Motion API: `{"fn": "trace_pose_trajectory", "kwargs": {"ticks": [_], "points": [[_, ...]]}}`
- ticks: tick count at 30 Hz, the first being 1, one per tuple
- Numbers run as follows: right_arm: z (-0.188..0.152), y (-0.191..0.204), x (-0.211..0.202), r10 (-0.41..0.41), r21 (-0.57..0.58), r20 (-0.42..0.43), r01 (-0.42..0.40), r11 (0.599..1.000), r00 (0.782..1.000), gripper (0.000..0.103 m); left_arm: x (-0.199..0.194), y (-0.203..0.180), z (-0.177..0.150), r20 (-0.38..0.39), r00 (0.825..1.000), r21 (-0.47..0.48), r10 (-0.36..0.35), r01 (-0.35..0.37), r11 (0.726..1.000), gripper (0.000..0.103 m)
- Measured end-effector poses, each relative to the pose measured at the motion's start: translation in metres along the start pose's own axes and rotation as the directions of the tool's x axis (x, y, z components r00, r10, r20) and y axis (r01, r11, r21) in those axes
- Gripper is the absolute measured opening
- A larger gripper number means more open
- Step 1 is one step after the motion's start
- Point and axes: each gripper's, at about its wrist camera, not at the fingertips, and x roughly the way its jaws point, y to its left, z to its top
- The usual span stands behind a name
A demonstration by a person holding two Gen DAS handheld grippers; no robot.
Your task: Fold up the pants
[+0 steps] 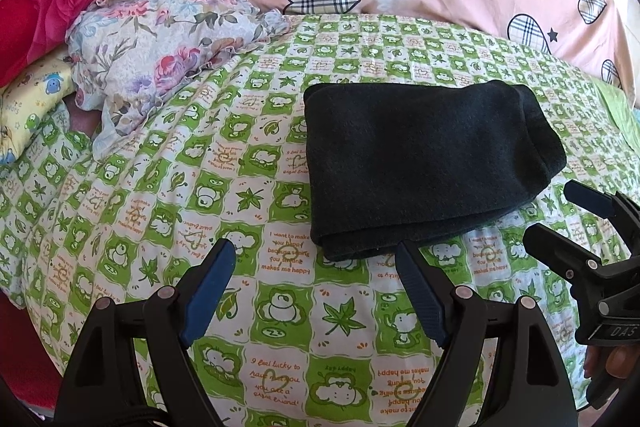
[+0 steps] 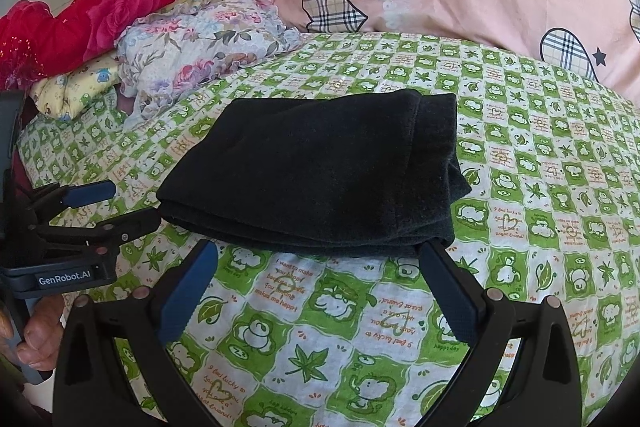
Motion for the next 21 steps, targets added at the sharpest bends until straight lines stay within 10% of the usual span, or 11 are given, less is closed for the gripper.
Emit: {"fn": "trace_pose_trajectory", "kwargs": {"ticks": [21], "points": [[0.0015,-0.0019,0.0044,0.000,0.009,0.007,0.000,1.000,1.000,0.101,0.0080,0.0016,0.0016,-0.004,1.000,0.001,-0.003,0.003,1.000,0.083]]}}
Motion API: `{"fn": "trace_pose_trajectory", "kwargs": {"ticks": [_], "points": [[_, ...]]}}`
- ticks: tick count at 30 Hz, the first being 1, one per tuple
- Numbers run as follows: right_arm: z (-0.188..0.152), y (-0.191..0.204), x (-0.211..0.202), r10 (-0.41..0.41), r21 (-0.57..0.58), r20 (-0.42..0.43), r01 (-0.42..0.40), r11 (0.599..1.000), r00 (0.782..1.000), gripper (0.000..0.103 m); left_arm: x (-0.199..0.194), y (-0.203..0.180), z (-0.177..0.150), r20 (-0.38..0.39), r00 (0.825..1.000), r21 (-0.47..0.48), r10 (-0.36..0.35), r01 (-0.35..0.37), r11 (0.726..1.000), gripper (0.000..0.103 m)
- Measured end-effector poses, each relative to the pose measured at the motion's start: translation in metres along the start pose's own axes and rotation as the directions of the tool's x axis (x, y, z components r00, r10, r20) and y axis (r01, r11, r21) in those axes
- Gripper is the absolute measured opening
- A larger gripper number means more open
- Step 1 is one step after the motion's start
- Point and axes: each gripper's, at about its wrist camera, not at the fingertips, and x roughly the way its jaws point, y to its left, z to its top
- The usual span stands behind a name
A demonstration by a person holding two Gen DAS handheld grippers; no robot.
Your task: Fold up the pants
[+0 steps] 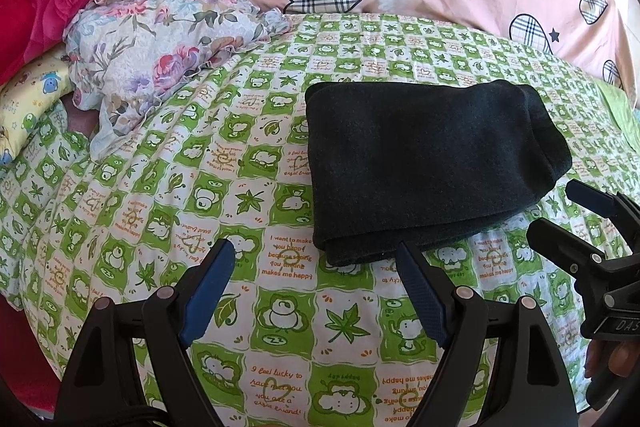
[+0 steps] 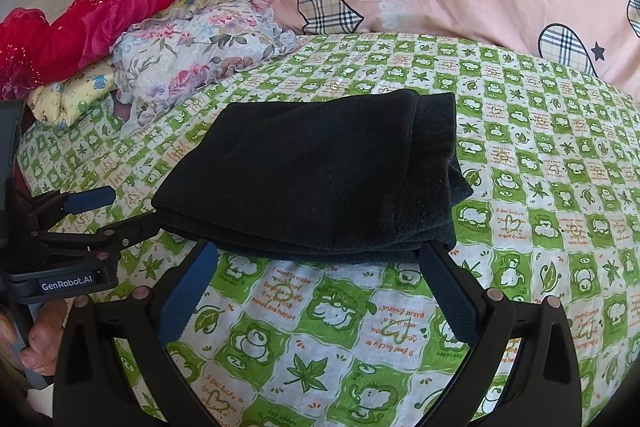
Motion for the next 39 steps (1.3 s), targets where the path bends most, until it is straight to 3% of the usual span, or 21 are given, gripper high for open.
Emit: {"fn": "trace_pose_trajectory", "kwargs": {"ticks": [39], "points": [[0.0053,0.0060,-0.0039,0.005,0.018,0.032,-0.006,1.000,0.999,0.101,-0.0088,-0.0017,0.0021,0.040,0.999,0.012,-0.014,0.014,1.000,0.083]]}}
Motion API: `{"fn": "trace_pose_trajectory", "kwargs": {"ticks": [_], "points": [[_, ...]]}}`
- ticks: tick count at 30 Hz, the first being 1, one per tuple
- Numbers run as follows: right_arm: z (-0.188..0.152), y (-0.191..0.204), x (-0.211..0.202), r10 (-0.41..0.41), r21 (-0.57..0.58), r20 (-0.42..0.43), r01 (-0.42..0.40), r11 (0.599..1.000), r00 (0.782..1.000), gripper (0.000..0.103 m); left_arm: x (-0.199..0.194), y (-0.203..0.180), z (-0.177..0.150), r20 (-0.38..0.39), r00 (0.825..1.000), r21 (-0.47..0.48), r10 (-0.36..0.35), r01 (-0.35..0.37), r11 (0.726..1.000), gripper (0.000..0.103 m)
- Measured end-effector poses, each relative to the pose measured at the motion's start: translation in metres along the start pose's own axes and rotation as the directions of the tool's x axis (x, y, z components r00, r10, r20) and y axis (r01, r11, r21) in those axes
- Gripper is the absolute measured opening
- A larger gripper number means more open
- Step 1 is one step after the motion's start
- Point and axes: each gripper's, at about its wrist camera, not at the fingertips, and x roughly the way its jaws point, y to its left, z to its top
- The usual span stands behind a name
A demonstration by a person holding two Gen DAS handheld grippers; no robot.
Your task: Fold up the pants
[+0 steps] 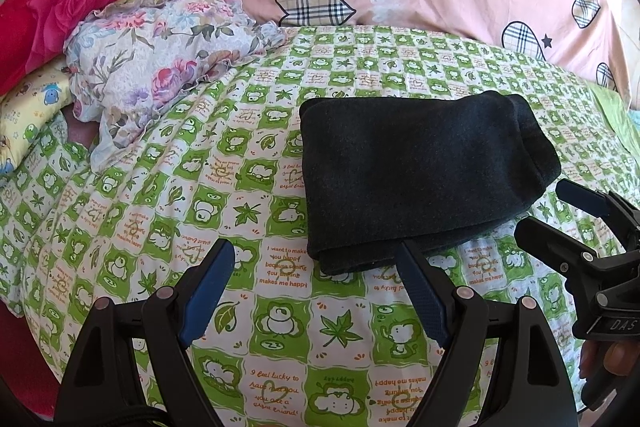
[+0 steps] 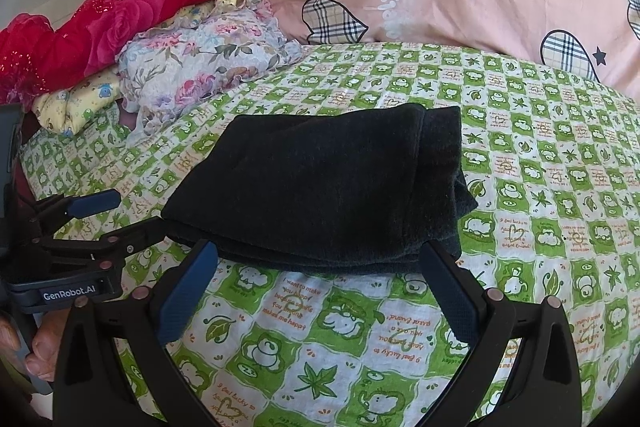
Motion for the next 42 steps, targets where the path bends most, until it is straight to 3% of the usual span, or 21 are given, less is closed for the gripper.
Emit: {"fn": "trace_pose_trajectory", "kwargs": {"ticks": [42], "points": [[0.006,-0.011,-0.009,-0.023,0.021,0.030,0.022,1.000,0.999,0.101,-0.003,-0.002,0.010,0.001,0.999,-0.007,-0.035,0.035,0.999,0.083]]}}
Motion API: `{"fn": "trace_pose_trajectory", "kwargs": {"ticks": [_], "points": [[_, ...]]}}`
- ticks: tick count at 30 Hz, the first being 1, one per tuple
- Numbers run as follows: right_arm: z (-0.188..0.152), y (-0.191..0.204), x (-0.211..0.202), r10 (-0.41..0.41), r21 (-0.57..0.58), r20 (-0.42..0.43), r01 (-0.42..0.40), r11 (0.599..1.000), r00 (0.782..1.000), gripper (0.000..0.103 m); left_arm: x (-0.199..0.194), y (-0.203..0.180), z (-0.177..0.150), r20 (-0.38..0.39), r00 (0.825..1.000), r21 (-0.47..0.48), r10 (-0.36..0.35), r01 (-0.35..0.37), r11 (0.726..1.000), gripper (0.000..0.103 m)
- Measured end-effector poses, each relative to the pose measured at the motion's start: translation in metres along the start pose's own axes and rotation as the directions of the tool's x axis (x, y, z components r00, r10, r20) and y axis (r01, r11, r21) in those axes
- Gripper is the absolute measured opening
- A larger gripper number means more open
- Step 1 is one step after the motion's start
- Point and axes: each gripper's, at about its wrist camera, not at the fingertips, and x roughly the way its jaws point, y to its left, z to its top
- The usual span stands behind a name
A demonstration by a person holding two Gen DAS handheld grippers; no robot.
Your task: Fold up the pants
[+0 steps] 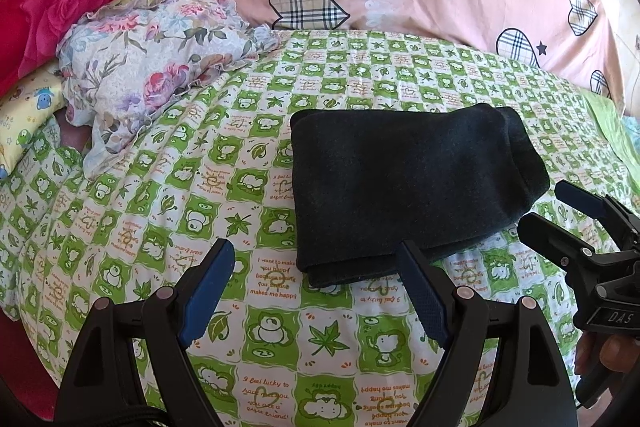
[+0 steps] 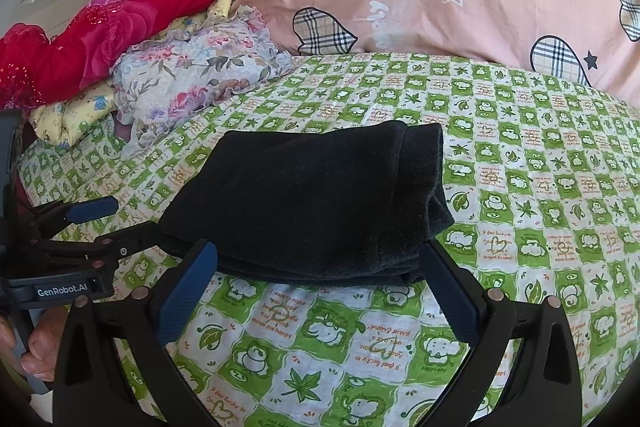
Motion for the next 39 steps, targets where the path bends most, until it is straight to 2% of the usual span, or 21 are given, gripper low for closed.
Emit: {"fn": "trace_pose_trajectory", "kwargs": {"ticks": [21,39], "points": [[0.007,-0.001,0.001,0.001,0.009,0.009,-0.001,1.000,1.000,0.101,-0.003,-0.006,0.007,0.038,0.999,0.020,0.009,-0.010,1.000,0.083],[0.006,-0.013,0.006,0.001,0.039,-0.019,-0.001,0.999,1.000,0.101,0.011,-0.017,0.009,-0.008,1.000,0.043,0.006,-0.005,0.999,0.083]]}}
